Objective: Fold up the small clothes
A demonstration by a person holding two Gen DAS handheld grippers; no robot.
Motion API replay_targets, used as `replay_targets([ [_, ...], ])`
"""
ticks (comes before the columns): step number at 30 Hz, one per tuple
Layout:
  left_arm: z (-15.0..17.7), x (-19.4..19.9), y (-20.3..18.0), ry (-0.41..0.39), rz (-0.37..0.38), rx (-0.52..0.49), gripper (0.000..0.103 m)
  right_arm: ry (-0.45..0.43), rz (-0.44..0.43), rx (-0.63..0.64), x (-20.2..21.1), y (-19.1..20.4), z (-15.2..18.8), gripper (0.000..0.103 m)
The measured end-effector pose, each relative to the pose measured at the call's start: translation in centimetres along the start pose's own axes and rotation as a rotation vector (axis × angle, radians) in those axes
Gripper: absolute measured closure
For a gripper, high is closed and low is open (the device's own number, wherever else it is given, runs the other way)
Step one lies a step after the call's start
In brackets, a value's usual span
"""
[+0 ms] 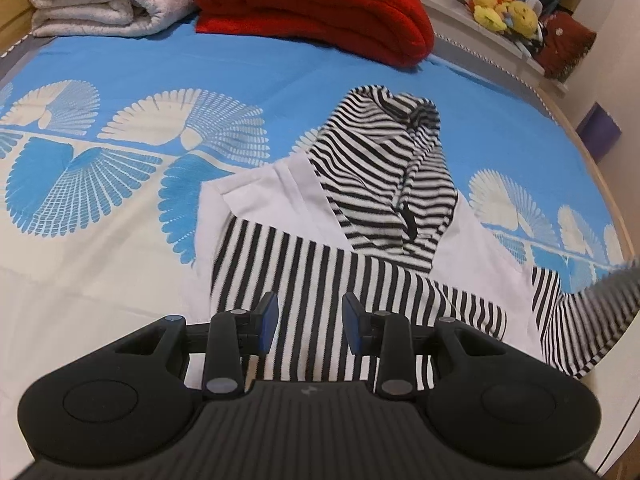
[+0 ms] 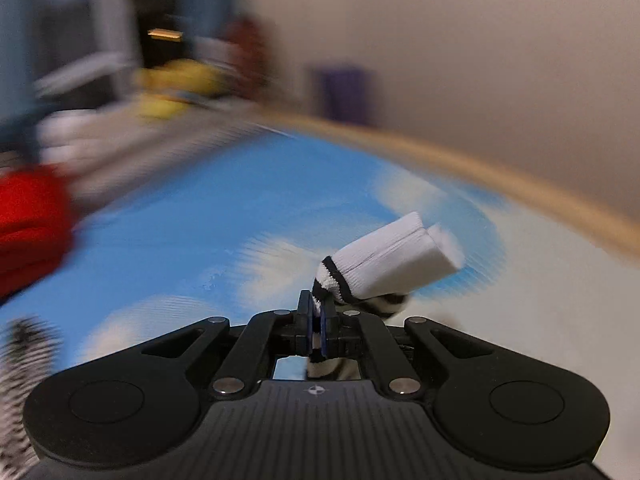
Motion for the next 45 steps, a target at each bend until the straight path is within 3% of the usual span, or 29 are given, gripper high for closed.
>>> replay_targets([
  [2, -0.5, 0.3, 0.7, -0.009, -0.005, 0.021, 0.064, -0.049, -0.215, 0.045, 4.0, 8.0, -1.3, 0.1],
  [4, -1.0, 0.6, 1.6, -0.016, -0.01, 0.045, 0.064, -0.003, -0.474, 0.038, 8.4, 15.8, -0.8, 0.1],
  [7, -1.6, 0.9, 2.9, -0.022, -0.021, 0.073, 0.064, 0.239, -0.765, -0.003, 13.4, 23.5, 3.0, 0.099],
  [9, -1.8, 1.2, 3.7, -0.026, -0.027, 0.088, 0.064, 0.391, -0.823, 0.004, 15.1, 25.7, 6.0, 0.098],
  [11, -1.9, 1.3, 4.4, -0.028, -0.036, 0.094, 0.064, 0.485, -0.806, 0.008, 15.5, 26.3, 8.3, 0.092],
  [15, -1.5, 1.1, 5.4, -0.011, -0.041, 0.098, 0.064, 0.529, -0.666, -0.037, 12.4, 24.0, 11.2, 0.082],
  [17, -0.8, 0.7, 5.9, 0.015, -0.034, 0.11, 0.064, 0.607, -0.548, -0.051, 10.0, 22.2, 14.0, 0.082],
  [20, 1.0, -0.4, 6.7, 0.077, -0.023, 0.142, 0.064, 0.795, -0.348, -0.092, 7.8, 18.9, 19.1, 0.082],
  [23, 3.1, -1.8, 8.0, 0.153, -0.021, 0.19, 0.064, 0.907, -0.237, -0.16, 6.7, 16.5, 21.8, 0.082],
  [26, 4.6, -2.9, 8.8, 0.205, -0.025, 0.223, 0.064, 0.899, -0.25, -0.176, 6.8, 15.9, 21.2, 0.082],
  [33, 7.4, -6.0, 9.3, 0.279, -0.072, 0.21, 0.066, 0.754, -0.328, -0.115, 6.3, 15.2, 16.6, 0.08],
  [34, 7.6, -6.1, 9.1, 0.285, -0.07, 0.206, 0.075, 0.751, -0.324, -0.119, 6.0, 15.0, 16.4, 0.08],
  [35, 7.4, -6.2, 8.7, 0.277, -0.053, 0.195, 0.093, 0.752, -0.32, -0.129, 5.9, 14.7, 16.3, 0.08],
  [36, 6.9, -5.9, 8.1, 0.255, -0.04, 0.162, 0.1, 0.754, -0.314, -0.136, 5.8, 14.5, 16.4, 0.08],
  [39, 3.4, -3.5, 6.5, 0.086, -0.035, 0.031, 0.1, 0.76, -0.286, -0.14, 5.7, 13.8, 16.7, 0.08],
  [42, -0.6, -0.3, 6.1, -0.092, -0.008, 0.04, 0.1, 0.747, -0.242, -0.149, 5.0, 13.2, 17.2, 0.08],
  [44, -1.3, 0.1, 6.9, -0.117, -0.038, 0.062, 0.099, 0.736, -0.202, -0.151, 4.6, 12.9, 17.7, 0.08],
  [45, -0.9, -0.5, 7.5, -0.088, -0.076, 0.062, 0.099, 0.74, -0.183, -0.156, 4.5, 12.6, 18.1, 0.08],
])
Point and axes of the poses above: each gripper's, at about its wrist camera, not at the fingertips, and x roughly against the way its jaws point, y to its left, z to its underside, the point moved 8 cm from there along -x, roughly the way its jaws point, and after that the axes turned 15 degrees about -y, right-handed, at the moved point
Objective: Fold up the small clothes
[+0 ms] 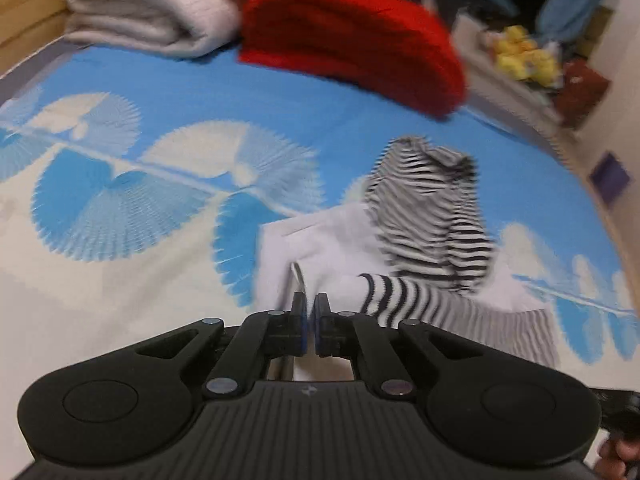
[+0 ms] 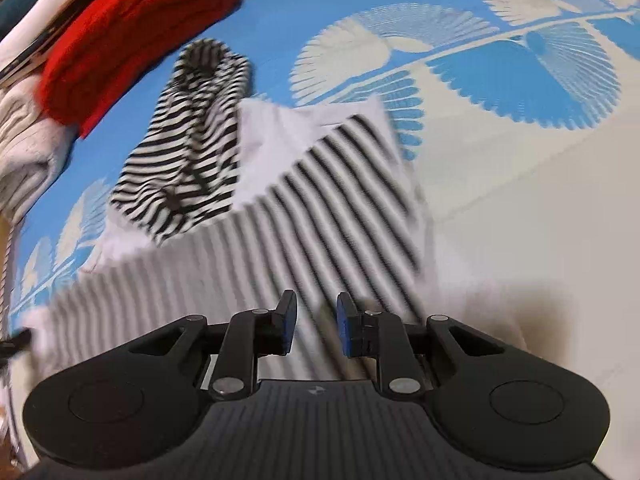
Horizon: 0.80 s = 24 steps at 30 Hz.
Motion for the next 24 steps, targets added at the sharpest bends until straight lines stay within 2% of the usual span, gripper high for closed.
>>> replay_targets([
  [1, 0.8, -0.7, 0.5, 0.046, -0.029, -0.008, 0.098, 0.007, 0.017, -0.012, -0.3, -0.4, 0.3, 0.08],
  [3, 2.2, -1.8, 0.8, 0.124, -0.039, -0.02, 0.098, 0.035, 0.069, -0.023, -1.0, -1.7, 1.0, 0.08],
  [5, 2.6, -1.9, 0.7, 0.126, -0.031, -0.013, 0.098, 0.051, 0.12, -0.044, -1.6, -3.1, 1.4, 0.08],
  [7, 3.1, -2.3, -0.3, 0.146, 0.003, -0.028, 0.098, 0.052, 0.129, -0.06, -1.8, -3.7, 1.4, 0.081],
  [10, 6.0, -3.7, -0.9, 0.241, 0.049, -0.018, 0.093, 0.032, 0.139, -0.028, -1.5, -3.6, 1.1, 0.081],
  [13, 10.1, -5.4, -0.3, 0.37, 0.012, -0.036, 0.094, 0.039, 0.147, -0.011, -1.7, -3.7, 1.3, 0.081],
  [16, 9.2, -5.0, -0.6, 0.344, 0.011, -0.038, 0.092, 0.045, 0.15, -0.012, -1.7, -4.0, 1.0, 0.081],
  [19, 7.4, -4.1, -1.6, 0.283, 0.046, -0.012, 0.085, -0.002, 0.138, 0.013, -1.0, -3.3, 0.0, 0.08],
  [20, 7.4, -4.2, -1.9, 0.282, 0.053, -0.024, 0.078, -0.019, 0.123, 0.036, -0.8, -2.9, -0.3, 0.078],
  [21, 8.1, -4.7, -1.8, 0.308, 0.03, -0.055, 0.076, -0.027, 0.103, 0.07, -0.7, -2.3, -0.6, 0.073],
  [23, 9.9, -5.7, -1.3, 0.366, -0.018, -0.083, 0.076, 0.006, 0.064, 0.135, -1.0, -1.4, -0.2, 0.06],
  [24, 9.9, -5.7, -1.4, 0.359, -0.019, -0.089, 0.076, 0.042, 0.056, 0.151, -1.4, -1.3, 0.2, 0.059],
])
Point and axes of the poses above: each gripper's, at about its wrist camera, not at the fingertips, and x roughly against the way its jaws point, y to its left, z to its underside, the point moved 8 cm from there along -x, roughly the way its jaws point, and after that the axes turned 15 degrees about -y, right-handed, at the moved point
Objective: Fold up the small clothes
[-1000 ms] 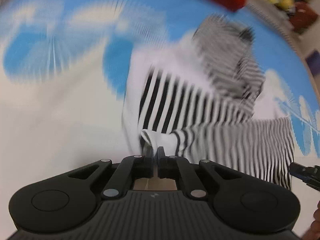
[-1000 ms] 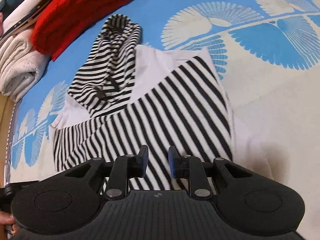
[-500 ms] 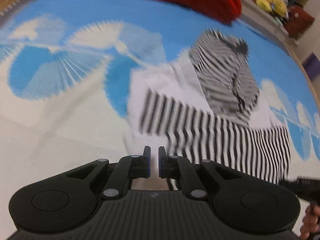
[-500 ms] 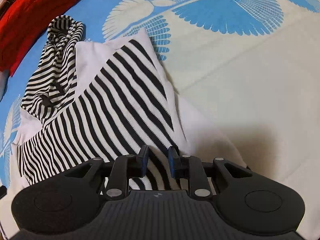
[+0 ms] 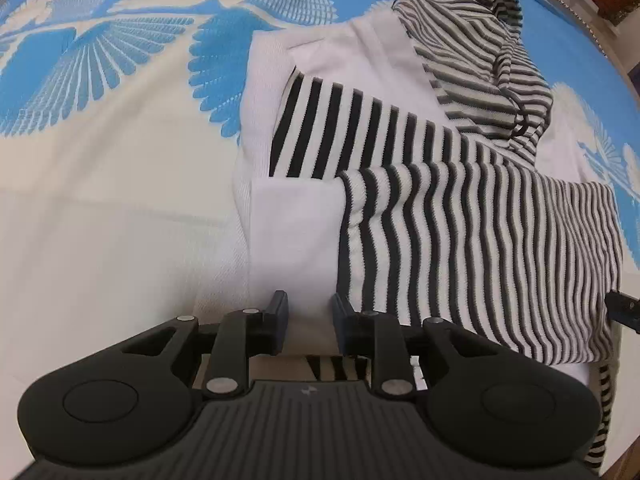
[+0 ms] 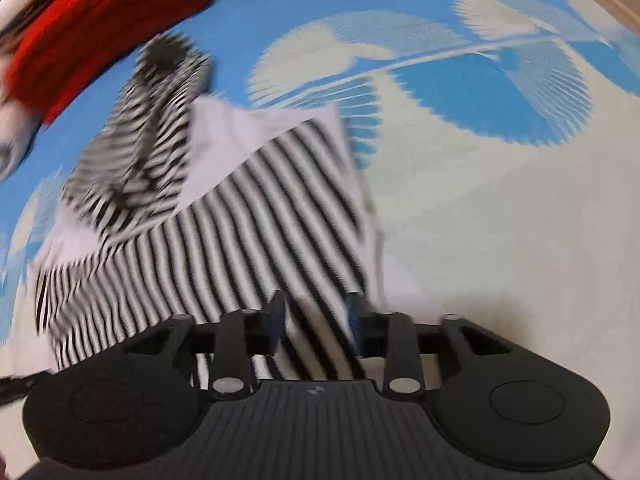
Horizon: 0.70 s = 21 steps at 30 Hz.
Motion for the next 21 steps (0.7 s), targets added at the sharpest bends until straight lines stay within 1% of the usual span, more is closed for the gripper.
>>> replay_targets([
  [1, -0.4, 0.3, -0.2, -0.006, -0.003, -0.003, 0.076, 0.026, 0.002, -0.002, -0.3, -0.1, 0.3, 0.059],
  [2, -1.0, 1.0, -0.4, -0.036, 0.003, 0.002, 0.075, 0.037, 0.012, -0.014, -0.4, -0.3, 0.5, 0.059],
  [4, -2.7, 2.7, -1.0, -0.129, 0.024, -0.004, 0.072, 0.012, 0.007, -0.019, 0.0, -0.2, -0.2, 0.059],
  [7, -4.6, 4.6, -2.0, -0.234, 0.035, -0.009, 0.061, -0.075, -0.017, 0.046, 1.7, 0.6, -2.5, 0.059],
  [9, -5.8, 6.0, -2.8, -0.304, 0.041, -0.012, 0.059, -0.139, -0.027, 0.086, 2.9, 1.1, -4.6, 0.059],
  [11, -6.8, 7.4, -3.5, -0.371, 0.032, -0.029, 0.051, -0.217, -0.031, 0.117, 4.4, 0.9, -7.0, 0.059],
  [12, -7.4, 8.2, -3.8, -0.417, 0.026, -0.042, 0.048, -0.252, -0.028, 0.142, 5.2, 0.8, -8.0, 0.057],
  [14, -8.1, 9.4, -4.1, -0.488, 0.011, -0.075, 0.036, -0.319, -0.005, 0.209, 6.4, 0.5, -9.7, 0.055],
  [15, -8.7, 10.0, -4.5, -0.514, 0.006, -0.1, 0.035, -0.342, 0.014, 0.233, 6.7, 0.3, -10.3, 0.054],
  [17, -9.8, 10.5, -5.1, -0.537, 0.007, -0.136, 0.034, -0.357, 0.042, 0.239, 7.1, -0.6, -11.0, 0.054],
  [19, -11.4, 10.1, -5.3, -0.546, -0.022, -0.138, 0.034, -0.341, 0.027, 0.202, 7.0, -1.2, -11.4, 0.054],
  [21, -13.5, 9.4, -5.7, -0.543, -0.027, -0.13, 0.034, -0.328, 0.014, 0.188, 6.6, -1.3, -11.5, 0.054],
])
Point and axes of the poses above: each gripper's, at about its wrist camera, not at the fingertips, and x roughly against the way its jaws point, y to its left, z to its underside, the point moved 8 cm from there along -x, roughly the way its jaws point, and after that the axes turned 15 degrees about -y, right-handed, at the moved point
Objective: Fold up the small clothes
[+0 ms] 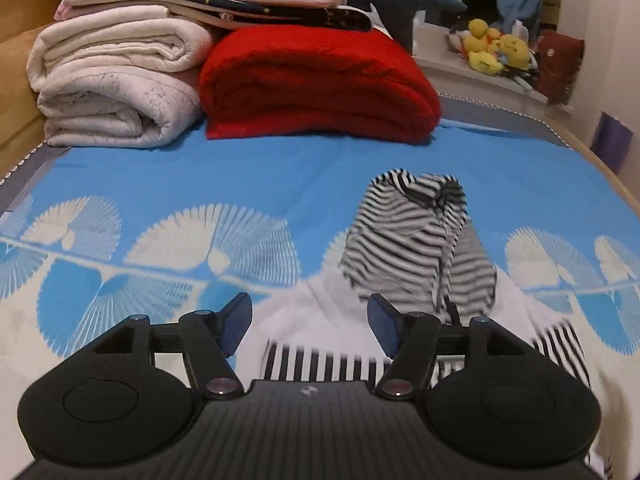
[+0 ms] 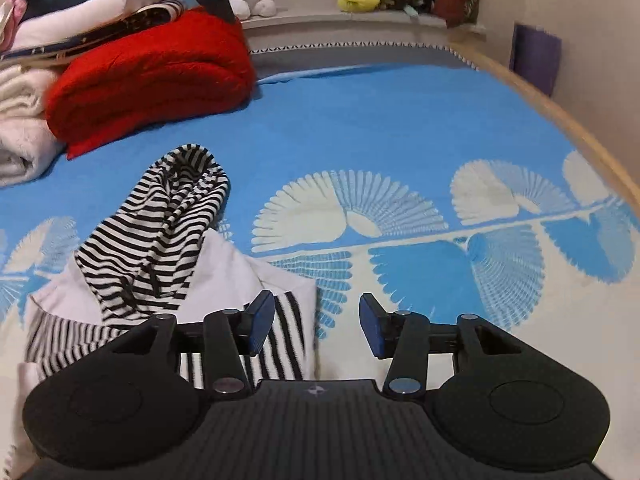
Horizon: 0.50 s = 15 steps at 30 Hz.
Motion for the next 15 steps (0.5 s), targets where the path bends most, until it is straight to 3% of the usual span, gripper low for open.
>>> replay_targets([
  [3, -1.5, -4.0, -0.2, 0.041, -0.004, 0.023, 0.035, -0.003, 0.001, 0.005, -0.1, 0.2, -0.2, 0.054],
  [4, -1.8, -5.5, -0.1, 0.054, -0.011, 0.027, 0.045, 0.002, -0.005, 0.006, -0.2, 0.5, -0.2, 0.054],
  [5, -2.1, -7.2, 0.1, 0.071, -0.031, 0.035, 0.073, 0.005, -0.011, 0.005, -0.3, 0.6, -0.1, 0.054],
  [7, -1.7, -11.0, 1.0, 0.144, -0.106, 0.056, 0.103, 0.008, -0.02, 0.018, -0.3, 1.0, -0.1, 0.054],
  [9, -0.9, -14.8, 2.0, 0.235, -0.181, 0.122, 0.103, 0.012, -0.039, 0.029, -0.3, 1.5, 0.0, 0.054],
  [11, -0.7, -17.8, 2.2, 0.291, -0.205, 0.171, 0.103, 0.022, -0.051, 0.027, -0.4, 1.6, 0.2, 0.054],
  [13, -1.5, -20.5, 0.9, 0.28, -0.178, 0.135, 0.103, 0.038, -0.059, 0.028, -0.6, 1.6, 0.5, 0.054],
  [15, -2.3, -22.7, -0.9, 0.27, -0.104, 0.134, 0.103, 0.05, -0.058, 0.034, -0.8, 1.3, 1.0, 0.054],
])
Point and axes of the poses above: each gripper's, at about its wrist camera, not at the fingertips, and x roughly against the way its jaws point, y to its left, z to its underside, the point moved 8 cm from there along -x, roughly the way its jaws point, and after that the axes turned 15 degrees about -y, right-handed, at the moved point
